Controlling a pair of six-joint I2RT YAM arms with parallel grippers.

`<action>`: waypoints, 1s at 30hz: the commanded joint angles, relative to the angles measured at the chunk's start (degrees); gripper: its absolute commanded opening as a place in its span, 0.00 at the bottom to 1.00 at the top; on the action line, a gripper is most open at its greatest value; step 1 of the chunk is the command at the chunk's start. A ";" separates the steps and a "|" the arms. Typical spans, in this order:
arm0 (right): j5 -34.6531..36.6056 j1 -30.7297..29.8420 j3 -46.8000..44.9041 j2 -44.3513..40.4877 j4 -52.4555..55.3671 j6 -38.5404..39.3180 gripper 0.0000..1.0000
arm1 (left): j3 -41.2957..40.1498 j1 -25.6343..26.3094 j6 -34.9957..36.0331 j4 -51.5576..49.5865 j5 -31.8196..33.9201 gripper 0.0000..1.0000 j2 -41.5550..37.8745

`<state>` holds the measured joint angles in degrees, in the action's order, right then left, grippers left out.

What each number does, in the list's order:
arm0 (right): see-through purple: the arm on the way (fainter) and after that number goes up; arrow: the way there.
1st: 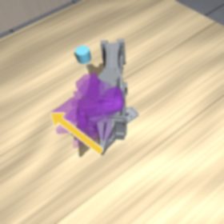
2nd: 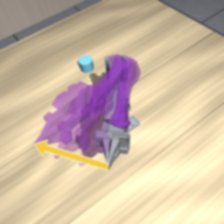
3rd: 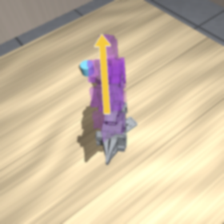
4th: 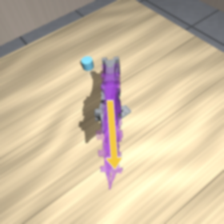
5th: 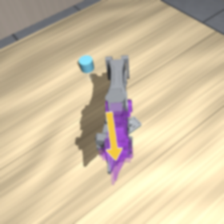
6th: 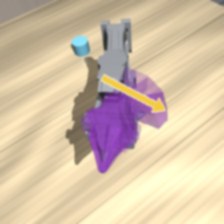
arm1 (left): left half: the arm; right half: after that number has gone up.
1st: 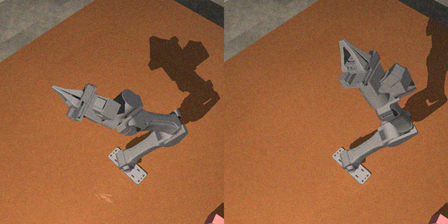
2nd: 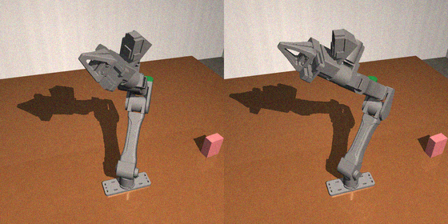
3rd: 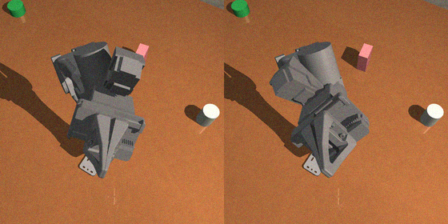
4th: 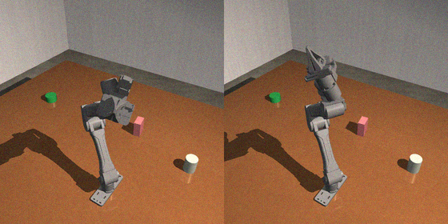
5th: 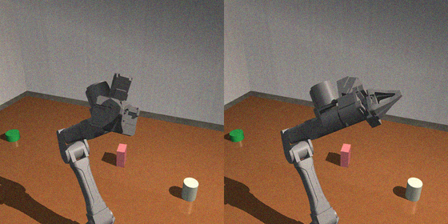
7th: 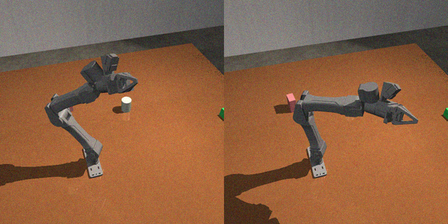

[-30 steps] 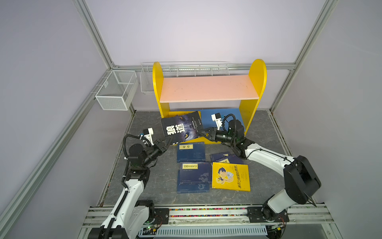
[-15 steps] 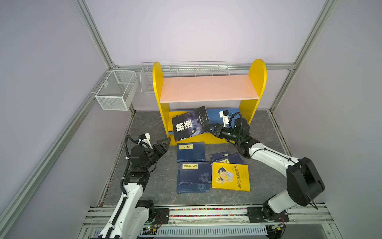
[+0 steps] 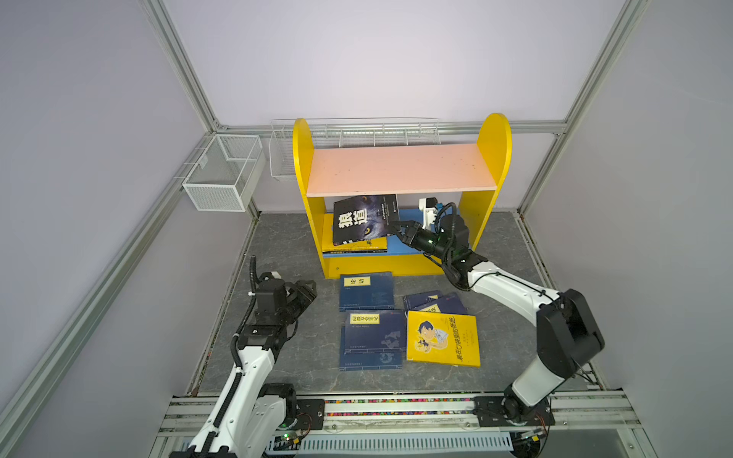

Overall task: Stacking books/files
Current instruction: Place the book on the bookshelf.

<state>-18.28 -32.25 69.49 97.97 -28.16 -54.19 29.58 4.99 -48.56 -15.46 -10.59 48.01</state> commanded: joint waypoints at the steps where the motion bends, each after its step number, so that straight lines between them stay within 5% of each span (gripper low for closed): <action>1: 2.01 -1.70 4.16 3.76 -7.35 -4.31 0.07 | 1.71 0.19 1.66 -1.48 0.76 0.65 0.05; 16: 3.92 -3.99 8.64 9.59 0.43 -6.41 0.10 | 1.34 0.19 2.59 -2.43 0.21 0.66 0.27; 19: 4.57 -4.59 10.42 9.82 5.12 -4.00 0.19 | 1.49 0.19 2.46 -2.40 0.22 0.66 0.35; 26: 9.97 -6.64 18.55 10.02 24.77 5.53 0.56 | 1.44 0.19 1.90 -2.21 -0.14 0.66 0.76; 30: 14.61 -8.11 24.05 10.53 35.93 11.77 0.68 | 1.58 0.19 1.71 -2.24 -0.42 0.66 1.15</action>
<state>-7.99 -39.16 90.06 107.96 -1.87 -48.80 29.61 4.99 -46.83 -17.04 -10.57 48.93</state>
